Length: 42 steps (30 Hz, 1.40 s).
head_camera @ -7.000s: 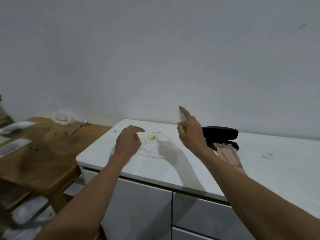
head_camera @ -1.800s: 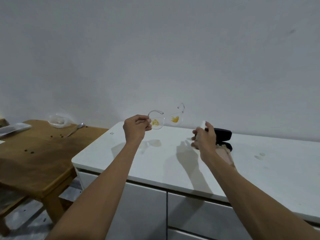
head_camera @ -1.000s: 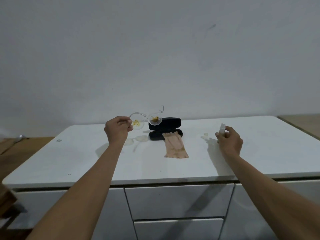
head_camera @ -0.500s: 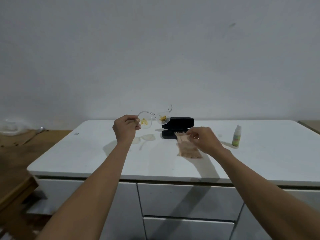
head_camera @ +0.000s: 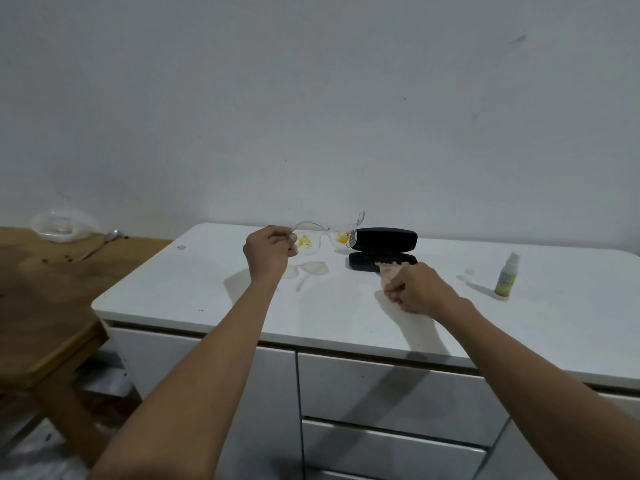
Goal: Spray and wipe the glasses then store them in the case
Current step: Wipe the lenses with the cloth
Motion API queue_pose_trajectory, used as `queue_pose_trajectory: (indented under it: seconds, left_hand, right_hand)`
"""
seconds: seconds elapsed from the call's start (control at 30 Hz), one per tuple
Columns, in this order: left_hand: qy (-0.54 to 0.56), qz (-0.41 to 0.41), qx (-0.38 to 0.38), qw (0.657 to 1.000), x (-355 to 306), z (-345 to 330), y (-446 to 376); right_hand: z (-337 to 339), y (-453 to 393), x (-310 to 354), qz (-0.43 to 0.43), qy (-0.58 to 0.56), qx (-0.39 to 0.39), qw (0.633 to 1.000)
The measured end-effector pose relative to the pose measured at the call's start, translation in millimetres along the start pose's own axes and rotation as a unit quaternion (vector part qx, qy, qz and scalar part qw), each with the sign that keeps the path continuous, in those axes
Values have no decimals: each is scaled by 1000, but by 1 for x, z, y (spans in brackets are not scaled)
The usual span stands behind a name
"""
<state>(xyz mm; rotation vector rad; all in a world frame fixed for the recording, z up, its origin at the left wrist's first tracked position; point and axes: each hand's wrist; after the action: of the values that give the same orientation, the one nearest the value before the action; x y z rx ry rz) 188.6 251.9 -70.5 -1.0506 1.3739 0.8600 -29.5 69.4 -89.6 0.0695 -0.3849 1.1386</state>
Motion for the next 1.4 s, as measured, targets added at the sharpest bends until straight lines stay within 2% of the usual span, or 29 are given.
queue_pose_trajectory:
  seconds: [0.07,0.1,0.17,0.2,0.3,0.4,0.43,0.47,0.57,0.6,0.77,0.93,1.03,1.3,1.4]
  left_hand:
    - [1,1,-2,1000,0,1,1]
    - [1,1,-3,1000,-1,2,1]
    - [0,0,-5,1000,-2,3,2]
    - [-3,-3,-6,1000,-4,4,3]
    - [-11,-18,-6,1000,-8,6,4]
    - [-22,-33,-9,999,-11,7,5]
    - [-27,-38,-9,999,-13,7,6]
    - [-33,-44,-9,998,-14,7,7]
    - [-41,-56,-7,998,-18,6,12]
    - [-43,-59,-8,997,-19,5,13]
    - [-55,-73,-30,995,-24,4,17]
    - [-49,-75,-15,996,-30,8,19]
    - [-35,-70,-7,997,-33,10,20]
    - [20,-21,-1,1000,-28,18,20]
    - [34,-3,-3,999,-25,20,19]
  right_hand:
    - [-4,3,5,22,43,-16,999]
    - [-6,3,6,18,21,-24,999]
    - [-8,3,8,-39,-130,-57,989]
    - [-8,2,10,-71,-222,-85,969]
    - [-6,-2,18,-105,-463,-162,865]
    - [-9,-10,31,-99,-679,-147,712]
    - [-11,-14,35,-100,-705,-143,688]
    - [-13,-18,39,-96,-714,-143,678]
    - [-17,-32,60,-76,-713,-184,672]
    - [-17,-36,69,-76,-720,-199,660]
    - [-13,-49,112,-121,-745,-292,587]
    - [-10,-64,136,-180,-735,-393,523]
    - [-4,-66,143,-195,-712,-421,526]
    - [-1,-50,141,-128,-604,-396,680]
    - [-3,-49,137,-111,-580,-378,713]
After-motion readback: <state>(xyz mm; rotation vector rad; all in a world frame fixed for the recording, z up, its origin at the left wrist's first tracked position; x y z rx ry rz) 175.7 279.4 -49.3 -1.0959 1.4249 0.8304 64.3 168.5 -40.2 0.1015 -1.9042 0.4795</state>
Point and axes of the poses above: each hand's wrist, its own y-axis away from the middle knuckle, its own z-axis out of the back of the hand, x = y × z, and after that the axes turned 12 degrees about z, right-handed
